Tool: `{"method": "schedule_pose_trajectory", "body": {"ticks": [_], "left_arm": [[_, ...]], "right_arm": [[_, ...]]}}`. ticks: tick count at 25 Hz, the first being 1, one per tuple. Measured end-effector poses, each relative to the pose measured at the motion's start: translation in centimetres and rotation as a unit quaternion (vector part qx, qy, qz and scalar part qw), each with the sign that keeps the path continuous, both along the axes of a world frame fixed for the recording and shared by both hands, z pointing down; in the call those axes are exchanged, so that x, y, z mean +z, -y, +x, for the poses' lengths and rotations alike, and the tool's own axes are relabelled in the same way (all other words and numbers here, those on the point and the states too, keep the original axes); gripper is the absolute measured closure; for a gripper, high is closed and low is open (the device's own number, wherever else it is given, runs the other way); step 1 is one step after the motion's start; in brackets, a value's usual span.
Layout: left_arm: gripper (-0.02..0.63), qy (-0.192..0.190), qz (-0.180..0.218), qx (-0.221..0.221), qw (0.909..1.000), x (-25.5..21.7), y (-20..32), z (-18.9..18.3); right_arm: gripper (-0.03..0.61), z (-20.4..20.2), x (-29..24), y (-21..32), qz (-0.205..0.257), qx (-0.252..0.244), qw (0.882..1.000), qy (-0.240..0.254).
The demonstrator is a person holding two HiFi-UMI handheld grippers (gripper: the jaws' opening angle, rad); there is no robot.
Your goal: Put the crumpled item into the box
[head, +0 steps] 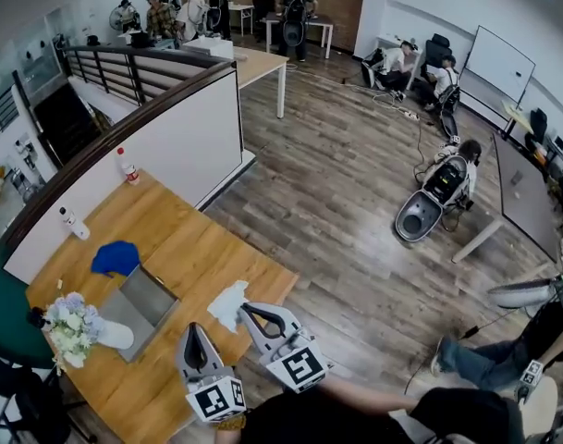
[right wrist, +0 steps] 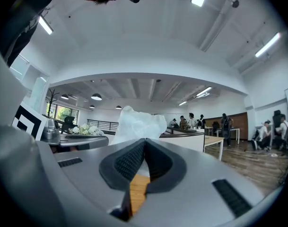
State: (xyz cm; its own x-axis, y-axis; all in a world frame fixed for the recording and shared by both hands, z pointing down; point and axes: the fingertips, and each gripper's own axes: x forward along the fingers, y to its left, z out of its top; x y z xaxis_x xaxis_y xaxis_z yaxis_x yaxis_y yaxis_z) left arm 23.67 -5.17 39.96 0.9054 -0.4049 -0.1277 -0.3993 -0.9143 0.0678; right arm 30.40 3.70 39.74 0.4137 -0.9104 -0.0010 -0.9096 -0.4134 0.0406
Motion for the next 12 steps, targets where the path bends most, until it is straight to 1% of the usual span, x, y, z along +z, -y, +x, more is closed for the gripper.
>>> {"method": "schedule_pose_trajectory", "body": {"ticks": [5,9,10,12], "left_arm": [[0.591,0.01,0.001,-0.027,0.9996,0.1,0.3,3.2],[0.591,0.026,-0.001,-0.081,0.9964,0.6,0.9,3.0],[0.591,0.029,0.002,-0.091,0.9954,0.9,1.1,3.2],[0.591,0.039,0.016,-0.104,0.9937,0.9,1.4,3.9]], "right_arm": [[0.571,4.2,0.4,0.9,-0.003,-0.03,0.999,0.011],[0.571,5.1,0.8,2.5,0.011,-0.084,0.996,0.031],[0.571,5.4,1.1,2.9,0.009,-0.096,0.995,0.035],[0.571,6.3,2.1,3.6,-0.009,-0.122,0.992,0.032]]}}
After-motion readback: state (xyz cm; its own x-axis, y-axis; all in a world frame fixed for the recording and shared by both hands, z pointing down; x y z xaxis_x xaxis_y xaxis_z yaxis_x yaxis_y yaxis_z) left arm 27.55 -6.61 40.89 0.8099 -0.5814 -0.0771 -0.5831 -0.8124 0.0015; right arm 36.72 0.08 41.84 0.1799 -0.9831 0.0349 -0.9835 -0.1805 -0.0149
